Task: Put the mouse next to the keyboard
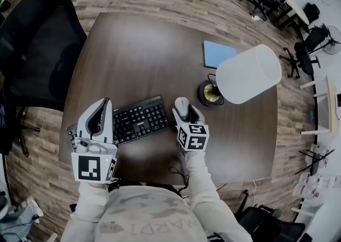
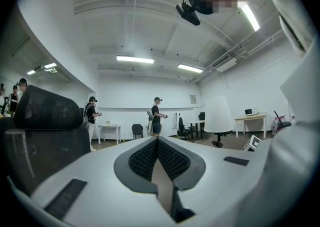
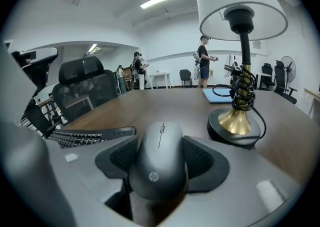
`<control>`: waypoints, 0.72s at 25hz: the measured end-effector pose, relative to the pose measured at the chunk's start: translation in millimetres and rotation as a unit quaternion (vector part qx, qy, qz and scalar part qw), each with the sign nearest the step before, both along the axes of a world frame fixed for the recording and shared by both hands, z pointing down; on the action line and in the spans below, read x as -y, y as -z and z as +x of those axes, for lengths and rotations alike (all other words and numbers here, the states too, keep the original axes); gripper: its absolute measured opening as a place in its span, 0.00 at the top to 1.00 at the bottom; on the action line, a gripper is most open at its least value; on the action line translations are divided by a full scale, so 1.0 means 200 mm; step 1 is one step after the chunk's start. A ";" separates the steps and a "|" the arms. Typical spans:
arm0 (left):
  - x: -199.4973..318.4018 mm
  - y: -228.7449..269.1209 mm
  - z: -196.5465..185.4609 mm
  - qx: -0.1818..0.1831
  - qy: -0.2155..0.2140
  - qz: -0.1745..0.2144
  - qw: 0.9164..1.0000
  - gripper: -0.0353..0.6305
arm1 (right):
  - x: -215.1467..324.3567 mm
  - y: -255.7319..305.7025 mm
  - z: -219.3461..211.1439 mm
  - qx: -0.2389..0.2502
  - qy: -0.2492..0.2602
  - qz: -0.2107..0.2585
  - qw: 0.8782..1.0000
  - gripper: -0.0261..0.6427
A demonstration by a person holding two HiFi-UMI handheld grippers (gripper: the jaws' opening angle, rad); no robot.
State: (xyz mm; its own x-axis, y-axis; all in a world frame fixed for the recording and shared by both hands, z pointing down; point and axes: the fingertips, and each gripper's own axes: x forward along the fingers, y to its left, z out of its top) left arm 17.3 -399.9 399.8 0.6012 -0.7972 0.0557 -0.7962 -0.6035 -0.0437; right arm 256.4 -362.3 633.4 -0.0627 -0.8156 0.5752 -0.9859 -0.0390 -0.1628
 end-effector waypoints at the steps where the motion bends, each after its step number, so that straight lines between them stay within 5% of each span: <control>1: 0.01 -0.01 0.00 0.001 0.001 -0.001 1.000 0.94 | 0.00 -0.02 0.00 0.000 -0.001 -0.005 1.000 0.51; 18: 0.06 -0.07 -0.03 0.006 0.005 -0.011 1.000 0.94 | 0.02 -0.20 0.02 0.001 -0.016 -0.063 0.998 0.51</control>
